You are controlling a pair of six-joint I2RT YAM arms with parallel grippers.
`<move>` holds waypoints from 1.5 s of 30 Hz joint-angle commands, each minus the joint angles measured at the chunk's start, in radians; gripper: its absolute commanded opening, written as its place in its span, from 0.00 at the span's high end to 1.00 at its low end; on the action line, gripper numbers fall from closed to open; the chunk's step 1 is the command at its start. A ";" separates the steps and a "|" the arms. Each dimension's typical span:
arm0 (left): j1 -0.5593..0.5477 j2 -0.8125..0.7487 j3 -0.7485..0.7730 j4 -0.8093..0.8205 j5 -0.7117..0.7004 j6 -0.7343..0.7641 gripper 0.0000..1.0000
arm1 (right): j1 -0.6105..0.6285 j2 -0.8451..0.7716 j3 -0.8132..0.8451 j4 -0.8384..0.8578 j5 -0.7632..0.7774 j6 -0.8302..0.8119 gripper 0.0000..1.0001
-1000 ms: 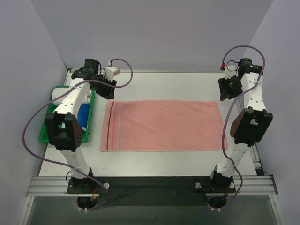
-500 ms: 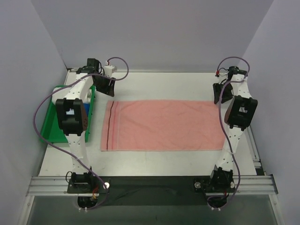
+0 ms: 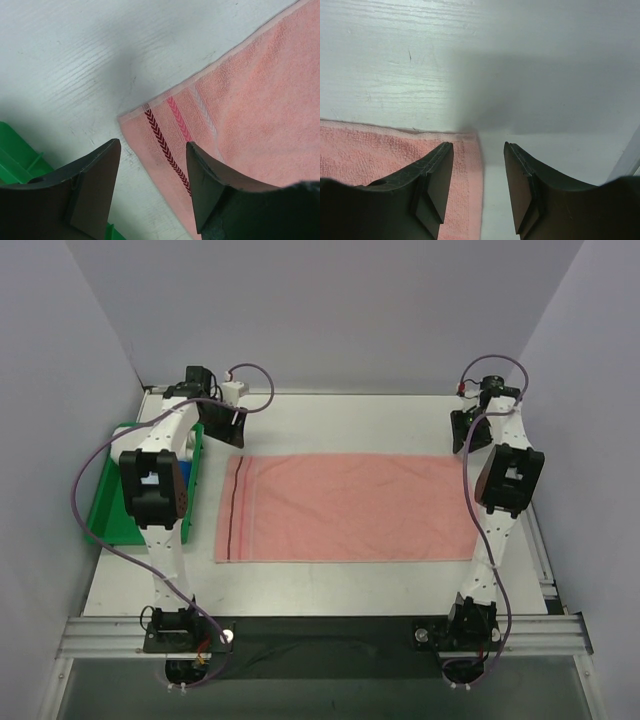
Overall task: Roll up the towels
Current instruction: Fold the towel
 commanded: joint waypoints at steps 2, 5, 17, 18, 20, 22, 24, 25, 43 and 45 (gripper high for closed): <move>0.009 0.026 0.033 0.030 -0.016 0.009 0.34 | 0.011 0.011 0.001 -0.018 0.035 0.010 0.55; 0.009 0.037 0.041 0.027 -0.034 0.004 0.32 | 0.013 0.014 -0.019 -0.025 0.032 0.010 0.56; 0.009 0.085 0.061 0.015 -0.056 -0.022 0.27 | 0.033 0.044 -0.024 -0.064 0.053 -0.008 0.66; 0.011 0.092 0.068 0.009 -0.057 -0.025 0.27 | 0.034 0.045 -0.021 -0.064 0.056 -0.014 0.67; 0.012 0.111 0.082 0.001 -0.051 -0.031 0.27 | 0.034 0.053 -0.012 -0.064 0.055 -0.016 0.76; 0.017 0.118 0.090 0.001 -0.042 -0.039 0.27 | 0.034 0.060 -0.001 -0.064 0.056 -0.011 0.96; 0.021 0.126 0.104 0.001 -0.034 -0.047 0.28 | 0.037 0.065 0.001 -0.068 0.062 -0.013 1.00; 0.023 0.129 0.111 0.002 -0.033 -0.050 0.28 | 0.037 0.062 -0.001 -0.068 0.064 -0.013 1.00; 0.009 0.194 0.110 -0.010 -0.054 -0.064 0.43 | 0.037 0.063 -0.001 -0.065 0.075 -0.010 1.00; 0.000 0.195 0.091 -0.007 -0.070 -0.061 0.45 | 0.036 0.063 -0.001 -0.067 0.076 -0.010 1.00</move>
